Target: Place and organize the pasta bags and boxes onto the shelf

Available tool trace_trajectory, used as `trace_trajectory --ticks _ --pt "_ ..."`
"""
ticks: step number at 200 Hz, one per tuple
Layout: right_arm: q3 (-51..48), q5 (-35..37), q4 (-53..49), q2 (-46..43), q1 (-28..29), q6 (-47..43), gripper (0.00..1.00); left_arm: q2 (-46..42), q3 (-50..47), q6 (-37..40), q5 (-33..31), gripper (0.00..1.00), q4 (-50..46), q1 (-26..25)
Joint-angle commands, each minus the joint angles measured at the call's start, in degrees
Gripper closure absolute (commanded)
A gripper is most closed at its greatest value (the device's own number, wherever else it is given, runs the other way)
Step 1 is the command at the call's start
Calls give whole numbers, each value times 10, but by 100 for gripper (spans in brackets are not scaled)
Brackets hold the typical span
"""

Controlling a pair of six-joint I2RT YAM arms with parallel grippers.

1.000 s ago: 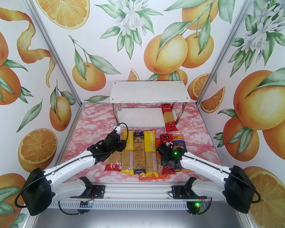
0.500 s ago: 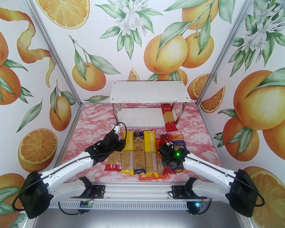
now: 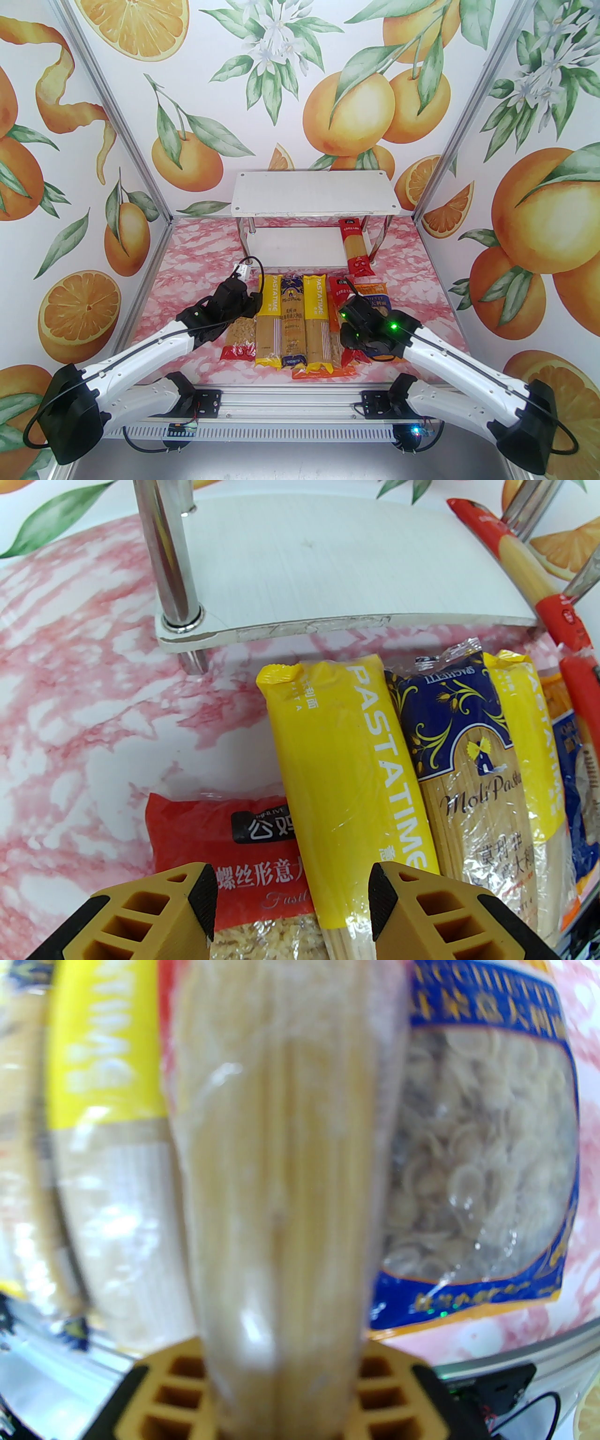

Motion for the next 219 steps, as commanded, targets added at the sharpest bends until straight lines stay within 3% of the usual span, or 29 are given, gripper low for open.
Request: trace_trajectory --ticks 1,40,99,145,219 --pt "50 16 26 -8 4 -19 100 1 5 9 -4 42 11 4" --pt "114 49 33 57 -7 -59 100 0 10 14 -3 42 7 5" --pt "206 25 122 208 -120 -162 100 -7 17 22 -2 42 -5 11" --pt "309 56 149 332 -147 -234 100 -27 9 22 -9 42 -12 15" --pt "408 84 174 457 -198 -253 100 -33 10 22 -9 41 -26 23"
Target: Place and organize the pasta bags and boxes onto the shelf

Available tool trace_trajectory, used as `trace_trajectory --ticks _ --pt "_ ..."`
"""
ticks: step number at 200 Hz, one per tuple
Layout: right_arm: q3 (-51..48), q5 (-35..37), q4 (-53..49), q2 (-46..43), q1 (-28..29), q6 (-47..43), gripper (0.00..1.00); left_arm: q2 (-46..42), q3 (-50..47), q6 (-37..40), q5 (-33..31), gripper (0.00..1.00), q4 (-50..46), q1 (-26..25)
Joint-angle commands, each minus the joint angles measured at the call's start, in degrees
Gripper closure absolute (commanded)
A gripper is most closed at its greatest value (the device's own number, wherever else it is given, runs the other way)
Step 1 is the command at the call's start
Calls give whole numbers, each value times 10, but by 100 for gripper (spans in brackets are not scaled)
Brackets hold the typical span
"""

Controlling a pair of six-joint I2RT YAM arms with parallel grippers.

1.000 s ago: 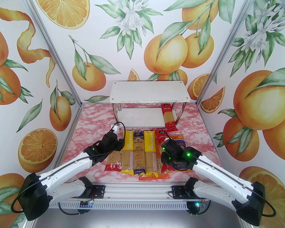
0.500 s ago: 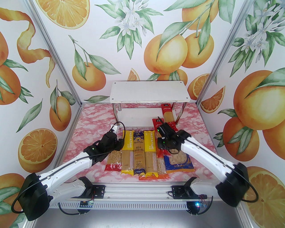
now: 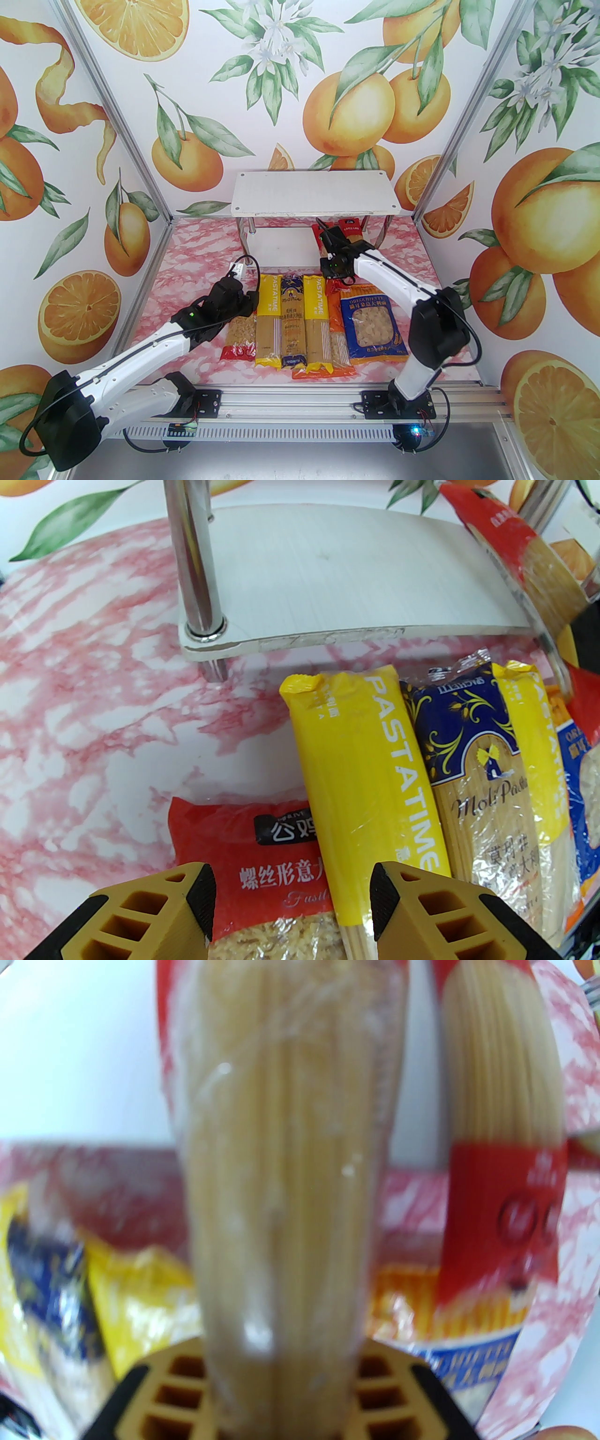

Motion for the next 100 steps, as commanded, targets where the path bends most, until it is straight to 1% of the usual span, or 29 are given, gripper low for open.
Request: trace_trajectory --ticks 1,60,100 --pt "47 42 64 8 -11 -12 100 -12 9 9 -5 41 -10 5" --pt "69 43 96 53 -29 1 100 -12 12 8 -5 40 -18 8" --pt "77 65 115 72 -35 10 100 -9 15 8 -5 40 -21 8"
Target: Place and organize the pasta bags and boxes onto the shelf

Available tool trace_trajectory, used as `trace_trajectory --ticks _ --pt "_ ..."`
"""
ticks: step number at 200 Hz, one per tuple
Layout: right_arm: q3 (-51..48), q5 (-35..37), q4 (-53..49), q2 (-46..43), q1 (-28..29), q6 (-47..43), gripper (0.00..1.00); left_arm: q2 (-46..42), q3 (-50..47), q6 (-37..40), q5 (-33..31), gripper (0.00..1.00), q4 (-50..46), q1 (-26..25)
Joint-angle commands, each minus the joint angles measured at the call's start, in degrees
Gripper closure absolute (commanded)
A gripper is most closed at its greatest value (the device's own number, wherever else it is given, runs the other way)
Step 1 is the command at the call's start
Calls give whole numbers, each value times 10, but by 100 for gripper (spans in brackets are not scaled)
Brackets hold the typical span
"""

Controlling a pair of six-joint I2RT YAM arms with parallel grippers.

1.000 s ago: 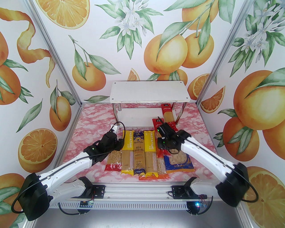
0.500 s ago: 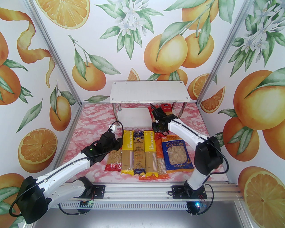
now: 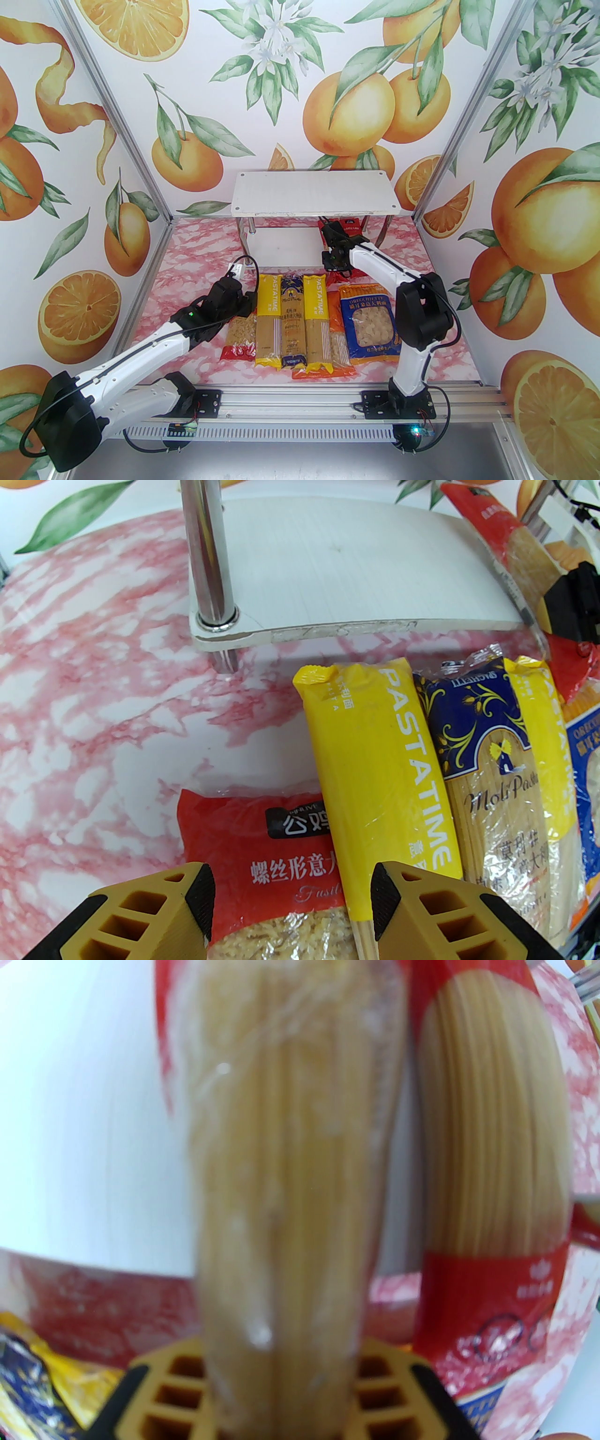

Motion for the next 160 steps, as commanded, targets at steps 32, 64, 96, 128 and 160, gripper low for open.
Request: trace_trajectory --ticks 32,64,96,128,160 --pt "41 62 89 13 -17 9 100 -9 15 8 -4 40 -13 4" --pt "47 66 84 25 -29 9 96 -9 15 8 -4 40 -15 5" --pt "45 57 82 40 -39 10 79 -11 15 7 -4 40 -17 6" --pt "44 48 86 53 -46 15 78 -13 15 8 -6 40 -21 6" --pt "48 36 78 65 -47 25 63 -16 15 7 -7 40 -25 7"
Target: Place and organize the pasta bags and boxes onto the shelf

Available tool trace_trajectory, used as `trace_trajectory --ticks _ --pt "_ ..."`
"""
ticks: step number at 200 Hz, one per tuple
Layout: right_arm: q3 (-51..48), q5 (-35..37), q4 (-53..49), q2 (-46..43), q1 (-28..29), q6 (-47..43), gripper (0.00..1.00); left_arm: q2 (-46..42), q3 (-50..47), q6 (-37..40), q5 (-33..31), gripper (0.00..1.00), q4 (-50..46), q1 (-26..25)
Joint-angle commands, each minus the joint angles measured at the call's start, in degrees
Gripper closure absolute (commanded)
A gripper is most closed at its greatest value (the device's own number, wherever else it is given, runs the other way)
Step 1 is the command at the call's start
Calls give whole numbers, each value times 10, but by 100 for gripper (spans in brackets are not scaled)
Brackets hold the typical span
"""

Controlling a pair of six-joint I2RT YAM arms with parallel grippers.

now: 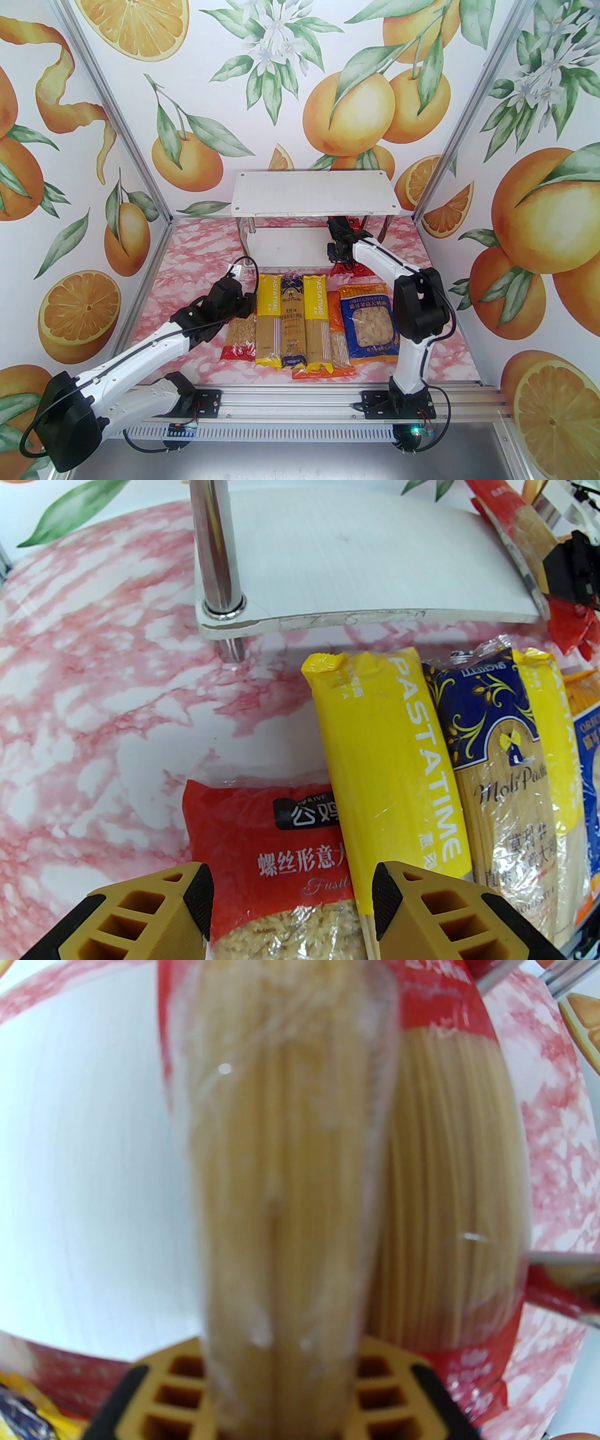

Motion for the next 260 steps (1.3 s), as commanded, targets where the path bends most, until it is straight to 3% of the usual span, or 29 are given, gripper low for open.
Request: trace_trajectory --ticks 1,125,181,213,231,260 --pt "14 10 43 25 -10 16 62 -15 15 8 -5 39 -8 4" --pt "-17 -33 56 -9 -10 27 21 -14 14 8 -5 39 -5 4" --pt "-60 -74 96 -88 -10 39 16 -15 13 9 -5 39 -3 6" --pt "-93 -80 110 -131 -9 45 18 -16 11 12 -4 39 -2 8" --pt "-99 -94 108 -138 -9 44 30 -14 12 13 -3 39 1 9" --pt "-100 -108 108 -133 -9 45 56 -10 13 13 1 39 4 9"
